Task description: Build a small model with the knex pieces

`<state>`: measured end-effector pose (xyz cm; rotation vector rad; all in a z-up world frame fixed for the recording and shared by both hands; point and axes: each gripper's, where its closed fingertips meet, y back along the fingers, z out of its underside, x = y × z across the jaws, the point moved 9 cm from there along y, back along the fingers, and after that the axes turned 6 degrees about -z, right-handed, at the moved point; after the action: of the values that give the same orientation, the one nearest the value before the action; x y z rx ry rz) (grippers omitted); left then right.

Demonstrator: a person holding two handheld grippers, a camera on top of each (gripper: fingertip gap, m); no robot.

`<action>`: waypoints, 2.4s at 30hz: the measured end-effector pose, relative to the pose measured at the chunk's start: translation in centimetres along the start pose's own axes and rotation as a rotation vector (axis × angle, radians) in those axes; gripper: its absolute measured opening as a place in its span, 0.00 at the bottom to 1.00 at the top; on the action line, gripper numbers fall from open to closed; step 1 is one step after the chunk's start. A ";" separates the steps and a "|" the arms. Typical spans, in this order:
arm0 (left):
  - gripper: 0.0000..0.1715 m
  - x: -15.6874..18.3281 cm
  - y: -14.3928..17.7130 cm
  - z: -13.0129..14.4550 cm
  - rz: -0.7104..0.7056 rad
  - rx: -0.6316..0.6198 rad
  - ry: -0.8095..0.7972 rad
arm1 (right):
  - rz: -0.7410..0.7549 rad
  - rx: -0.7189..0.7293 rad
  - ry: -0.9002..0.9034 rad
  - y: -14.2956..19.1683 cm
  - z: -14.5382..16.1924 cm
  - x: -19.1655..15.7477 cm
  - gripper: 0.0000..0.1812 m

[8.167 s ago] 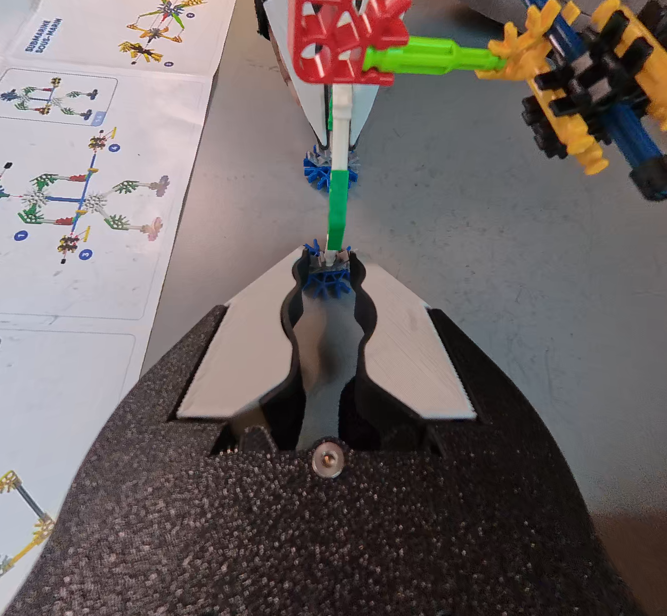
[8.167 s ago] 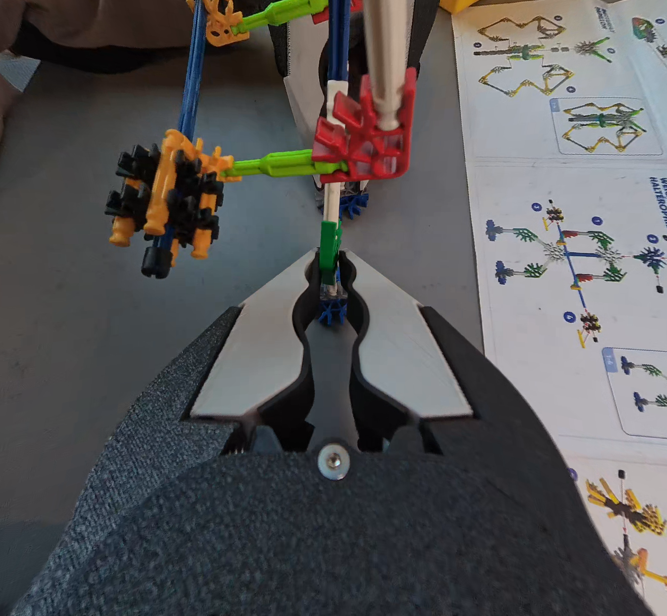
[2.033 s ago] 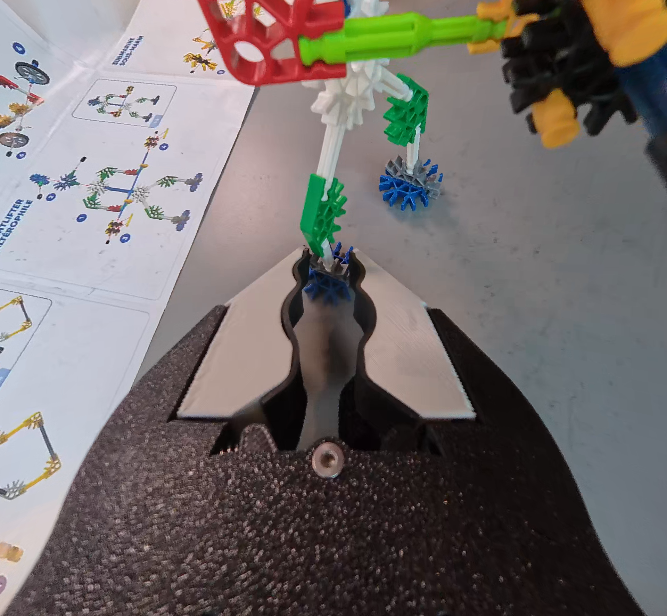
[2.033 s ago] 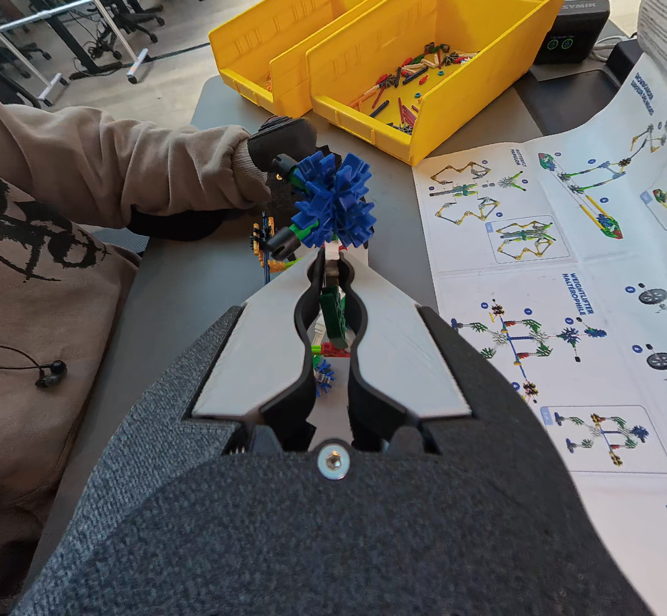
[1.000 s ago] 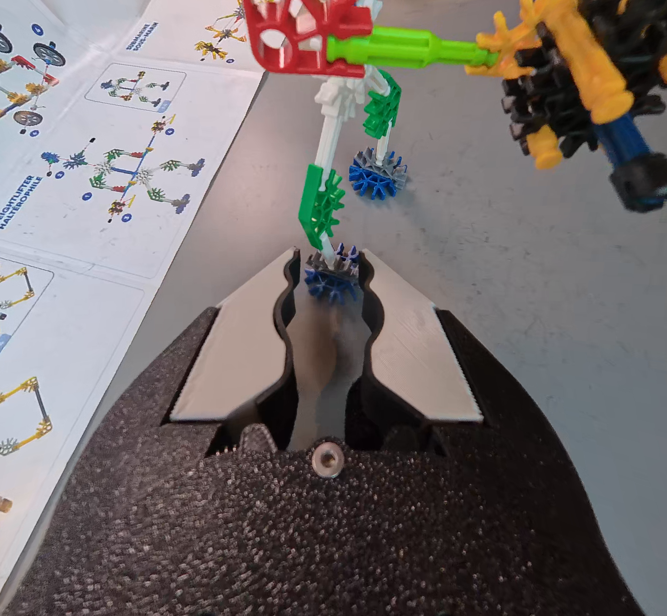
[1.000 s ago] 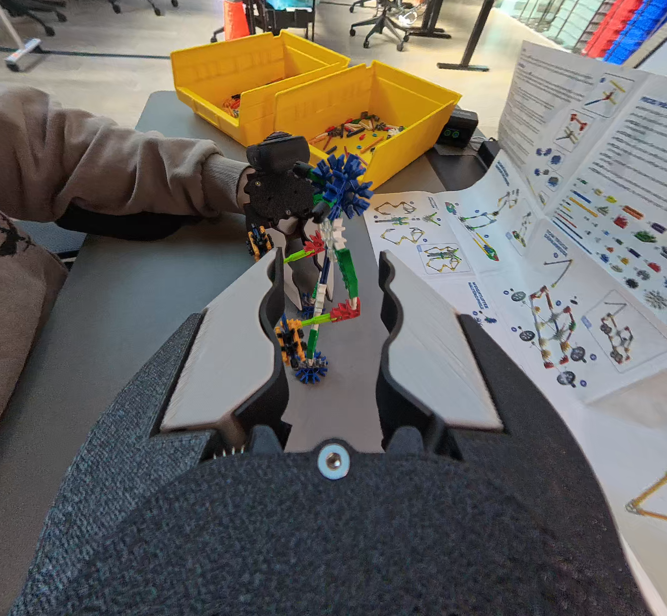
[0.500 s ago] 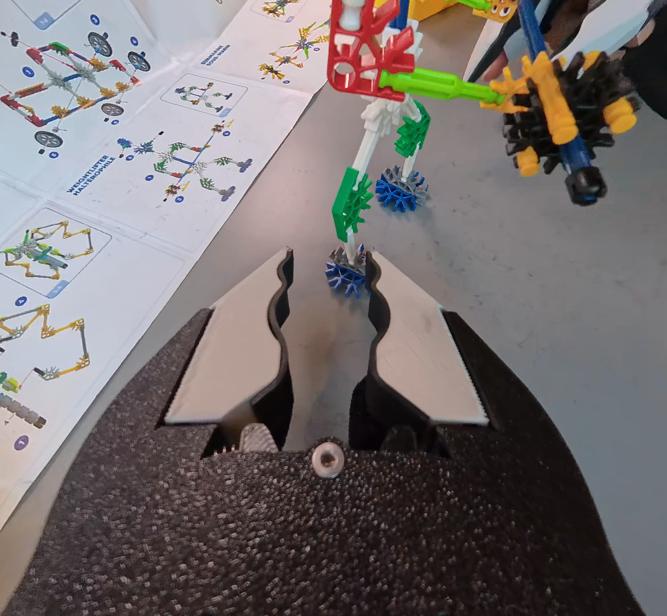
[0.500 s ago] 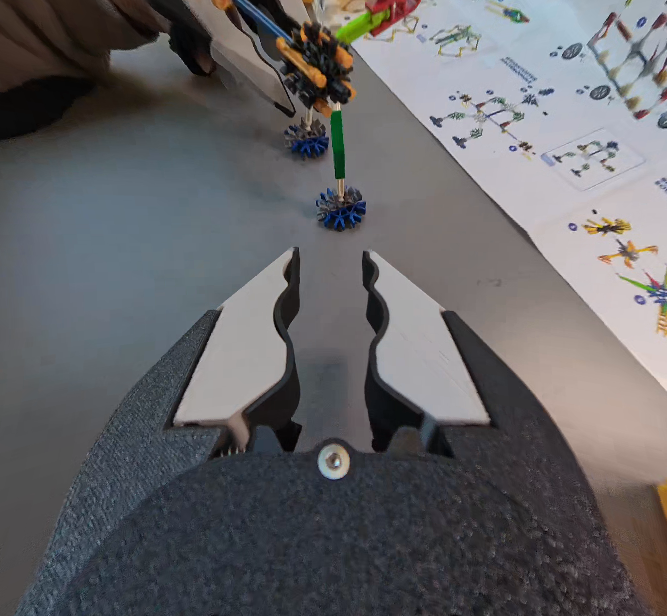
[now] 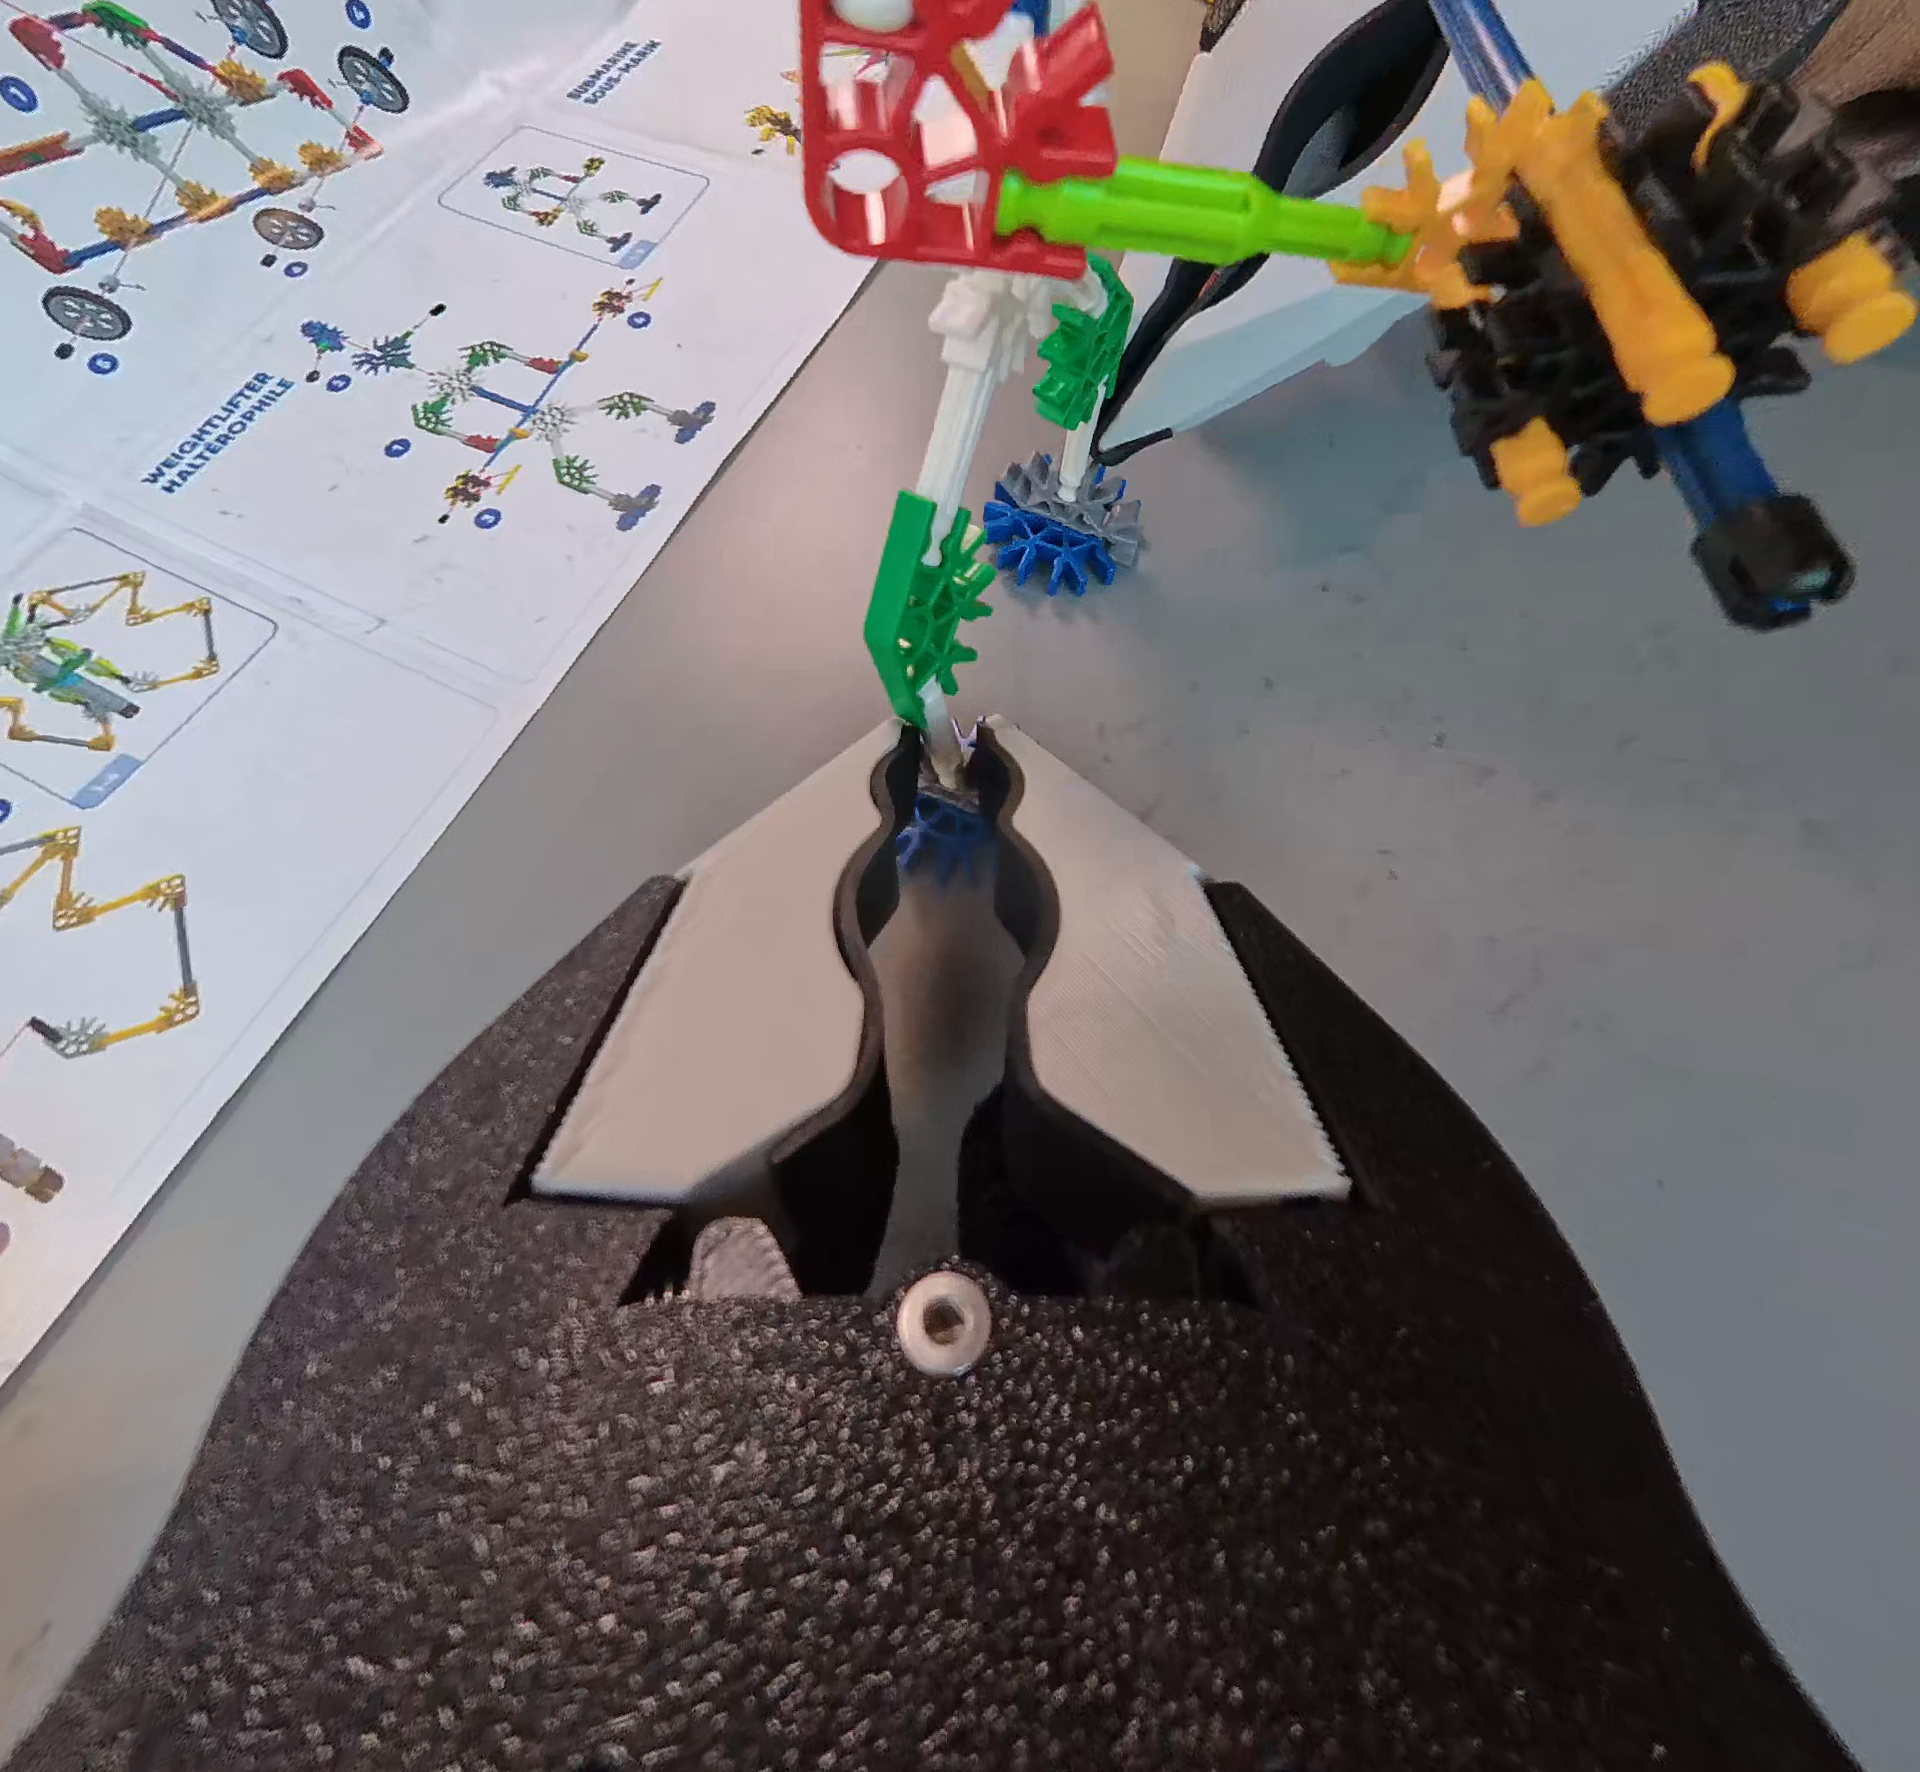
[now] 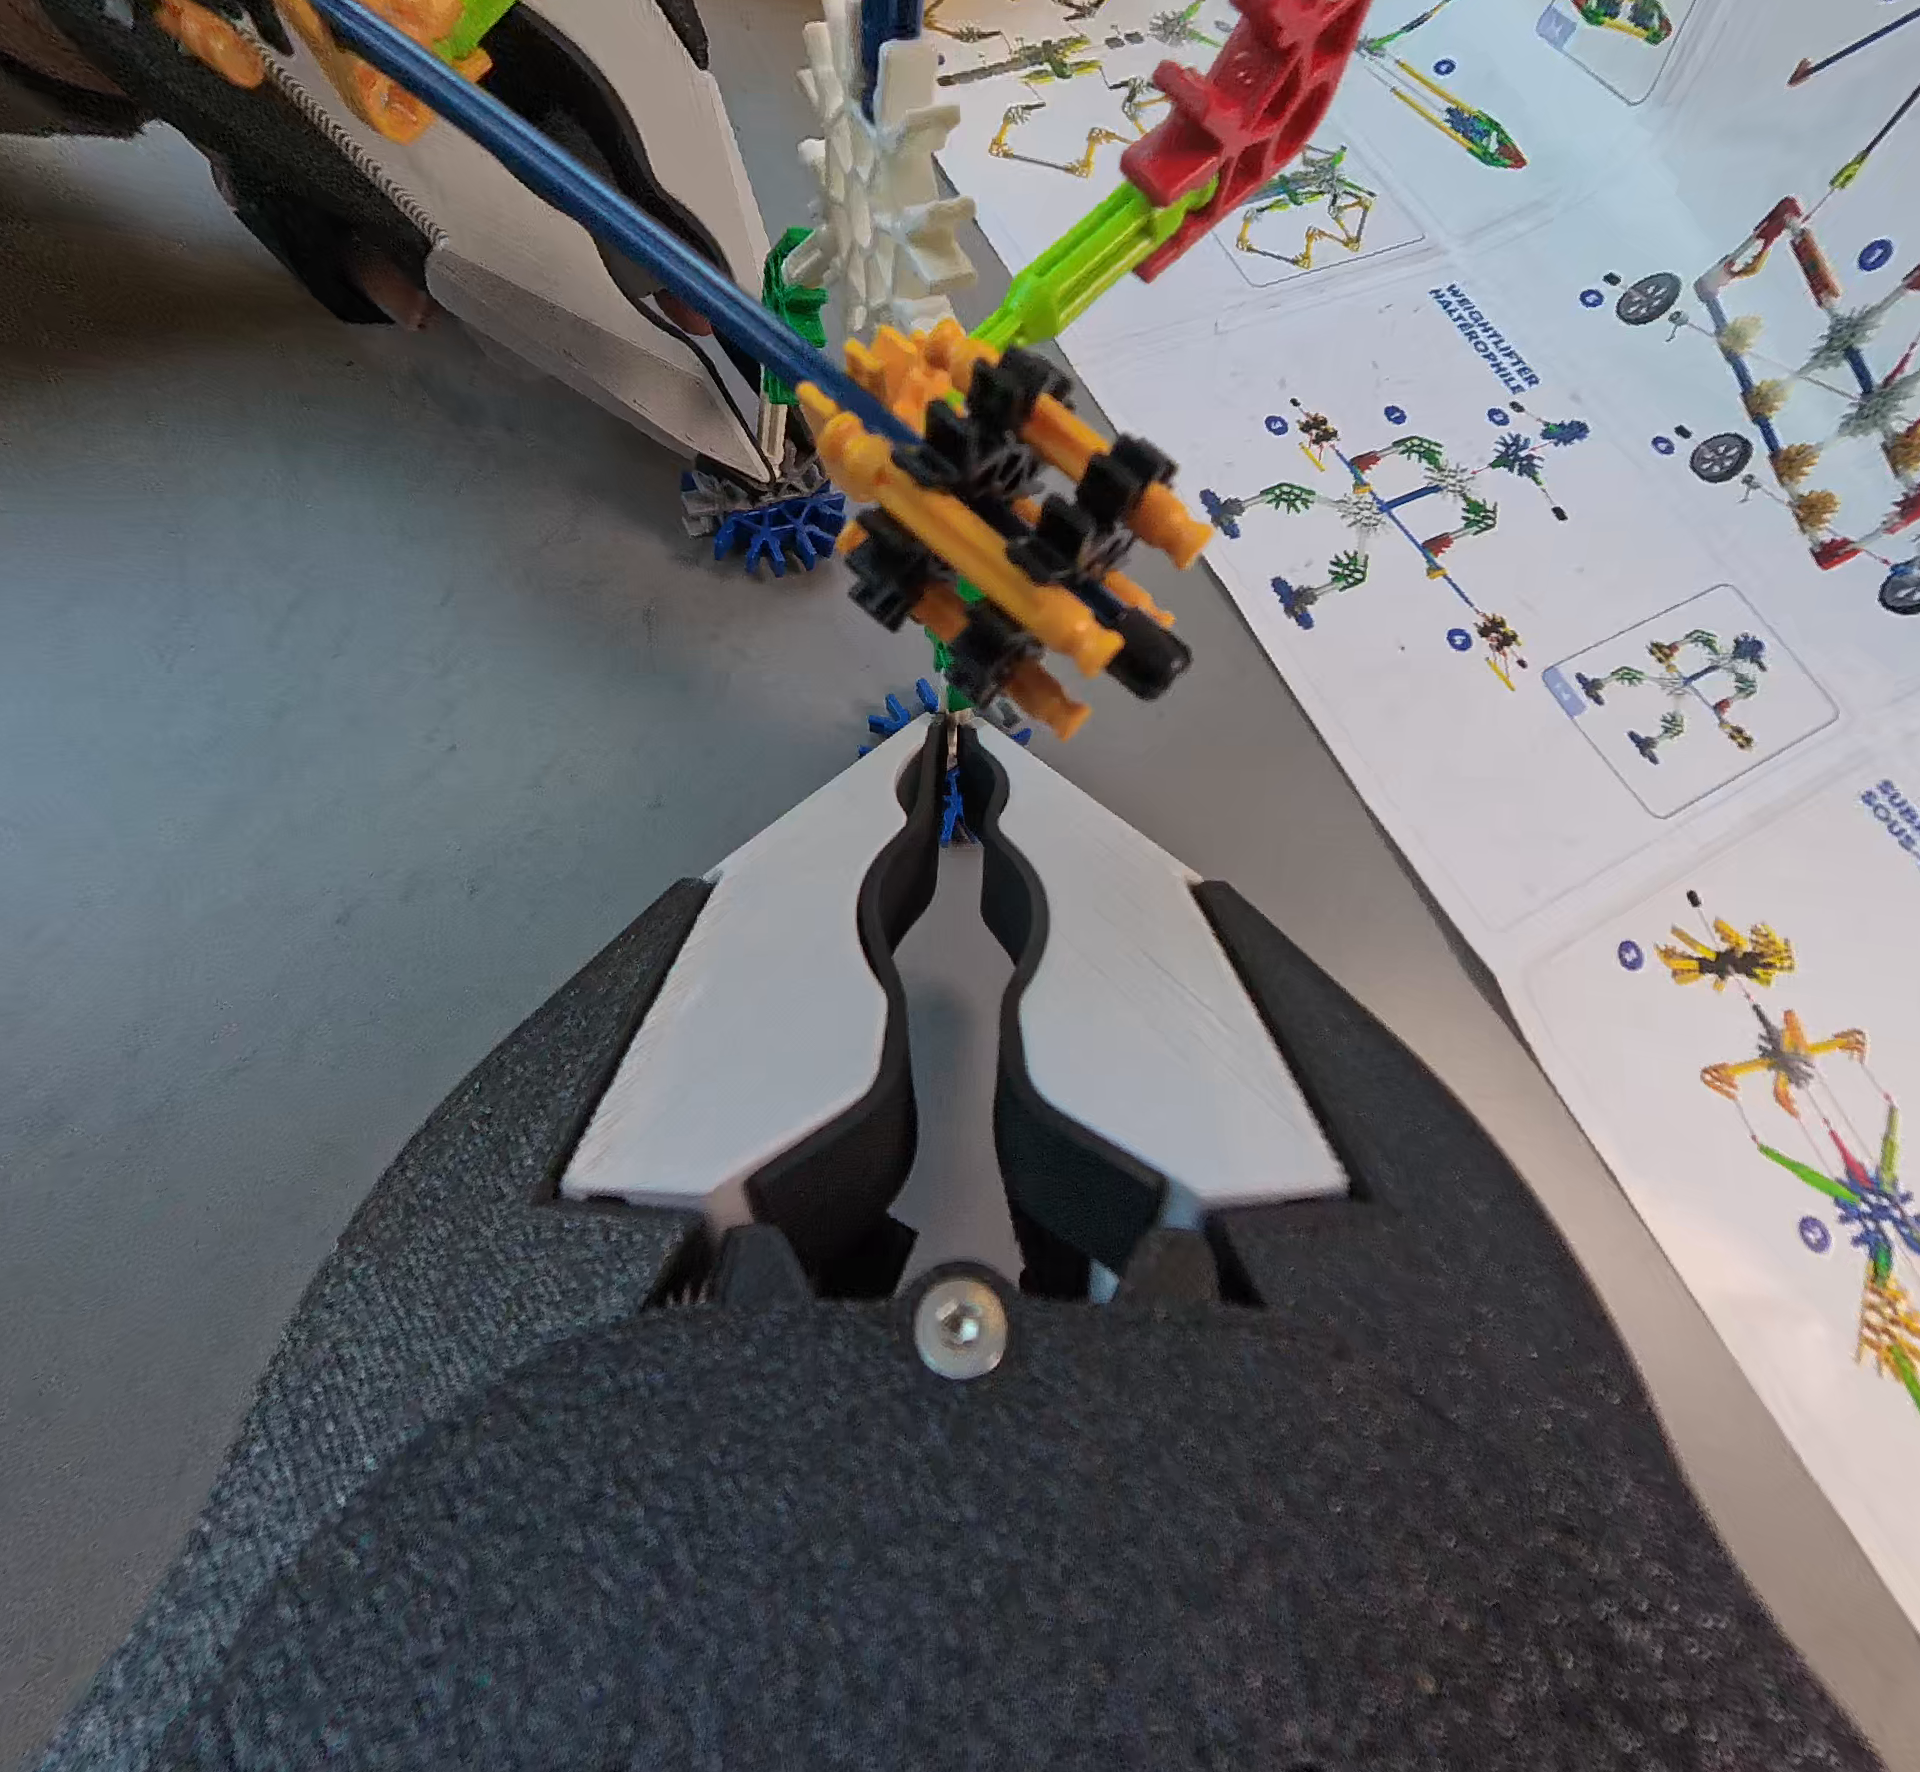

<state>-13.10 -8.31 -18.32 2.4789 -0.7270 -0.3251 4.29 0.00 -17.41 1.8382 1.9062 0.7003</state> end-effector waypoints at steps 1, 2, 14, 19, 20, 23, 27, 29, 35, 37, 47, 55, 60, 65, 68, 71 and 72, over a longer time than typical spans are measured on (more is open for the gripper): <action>0.06 -0.2 0.1 0.1 -0.017 -0.004 -0.006 | 0.006 0.002 0.012 -0.4 -0.3 0.2 0.00; 0.06 -0.4 0.3 0.2 -0.032 -0.009 -0.011 | 0.013 0.000 0.032 -0.8 -0.6 0.4 0.00; 0.06 -4.1 4.0 2.7 -0.209 -0.057 0.125 | -0.059 0.013 0.087 -6.8 -5.0 1.3 0.00; 0.06 -4.8 4.8 3.4 -0.253 -0.053 0.171 | -0.085 0.020 0.068 -8.2 -6.1 1.6 0.01; 0.06 -4.8 4.9 3.5 -0.254 -0.051 0.174 | -0.087 0.025 0.065 -8.2 -6.2 1.7 0.02; 0.06 -4.8 4.9 3.5 -0.263 -0.048 0.168 | -0.075 0.041 0.050 -7.4 -6.2 1.9 0.02; 0.16 -4.7 5.2 3.5 -0.260 -0.047 0.136 | -0.040 0.079 0.021 -3.8 -6.0 2.1 0.08; 0.17 -4.6 5.9 3.4 -0.257 -0.047 0.135 | -0.014 0.099 0.002 -1.3 -5.7 2.0 0.11; 0.23 -3.9 9.9 3.3 -0.367 -0.006 0.158 | 0.056 0.182 -0.045 4.5 -4.2 -0.6 0.30; 0.23 -3.1 11.8 3.3 -0.487 0.010 0.213 | 0.083 0.222 -0.056 5.2 -3.7 -2.0 0.39; 0.28 7.6 14.5 2.1 -0.803 0.335 0.444 | 0.118 0.446 -0.044 4.2 -4.1 -7.7 0.60; 0.33 10.4 13.2 1.6 -0.918 0.357 0.344 | 0.102 0.477 -0.067 5.2 -4.4 -9.7 0.60; 0.36 11.9 13.9 2.7 -0.892 0.351 0.411 | 0.108 0.470 -0.042 5.4 -4.5 -10.1 0.60; 0.35 12.1 14.2 3.2 -0.894 0.373 0.434 | 0.107 0.491 -0.032 6.0 -4.8 -10.4 0.59; 0.35 12.1 13.7 3.2 -0.879 0.339 0.433 | 0.097 0.500 -0.033 6.3 -4.9 -10.6 0.59; 0.35 12.2 13.1 3.3 -0.855 0.293 0.425 | 0.091 0.504 -0.036 6.4 -4.9 -10.6 0.59; 0.35 12.2 12.9 3.3 -0.853 0.280 0.420 | 0.091 0.501 -0.038 6.4 -4.9 -10.5 0.59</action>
<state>-9.77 -25.73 -14.88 2.8638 0.5162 0.0191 7.03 -10.79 -10.24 2.2207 2.1202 0.2154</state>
